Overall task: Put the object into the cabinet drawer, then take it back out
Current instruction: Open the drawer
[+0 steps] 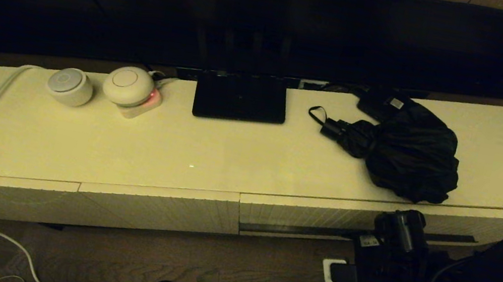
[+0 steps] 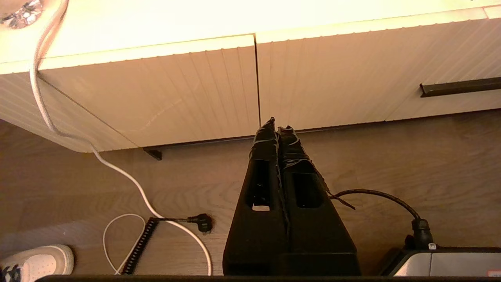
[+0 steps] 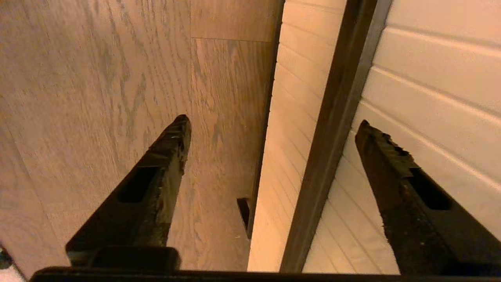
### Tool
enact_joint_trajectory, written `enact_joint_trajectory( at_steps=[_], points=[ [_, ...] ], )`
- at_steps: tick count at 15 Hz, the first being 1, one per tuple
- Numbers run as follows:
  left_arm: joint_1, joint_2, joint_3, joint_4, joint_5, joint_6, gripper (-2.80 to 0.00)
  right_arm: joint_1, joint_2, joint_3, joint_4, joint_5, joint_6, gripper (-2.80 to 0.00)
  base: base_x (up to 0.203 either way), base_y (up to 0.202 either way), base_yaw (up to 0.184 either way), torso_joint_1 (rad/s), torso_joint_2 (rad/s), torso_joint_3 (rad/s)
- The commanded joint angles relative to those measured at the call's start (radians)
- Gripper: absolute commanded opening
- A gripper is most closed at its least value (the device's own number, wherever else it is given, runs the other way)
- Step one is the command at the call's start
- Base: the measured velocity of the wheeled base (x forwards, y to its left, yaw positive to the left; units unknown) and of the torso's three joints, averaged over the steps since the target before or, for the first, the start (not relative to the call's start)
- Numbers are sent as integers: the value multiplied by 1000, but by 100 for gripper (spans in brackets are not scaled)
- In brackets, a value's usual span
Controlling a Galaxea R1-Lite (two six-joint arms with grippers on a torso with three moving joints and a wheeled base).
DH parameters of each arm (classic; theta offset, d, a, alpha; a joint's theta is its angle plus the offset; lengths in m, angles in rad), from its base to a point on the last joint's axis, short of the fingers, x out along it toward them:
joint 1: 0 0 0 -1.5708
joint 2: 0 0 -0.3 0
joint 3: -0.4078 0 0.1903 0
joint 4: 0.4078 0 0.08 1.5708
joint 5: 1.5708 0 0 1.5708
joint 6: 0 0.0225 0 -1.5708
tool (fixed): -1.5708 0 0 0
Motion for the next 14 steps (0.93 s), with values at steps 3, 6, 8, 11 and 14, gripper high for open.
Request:
enact_joint_trajectory(
  at_steps=[3,6,8,11,14],
  points=[
    [0,0,3,0,1,0,-280,-9,59,-48,-5,-2,28,0,0,0,0,0,0,0],
    [0,0,3,0,1,0,-280,-9,81,-94,-2,-14,78,0,0,0,0,0,0,0],
    [0,0,3,0,1,0,-280,-9,95,-115,-1,-34,90,0,0,0,0,0,0,0],
    [0,0,3,0,1,0,-280,-9,114,-129,0,-34,92,0,0,0,0,0,0,0],
    [0,0,3,0,1,0,-280,-11,123,-142,0,-36,93,0,0,0,0,0,0,0]
  ],
)
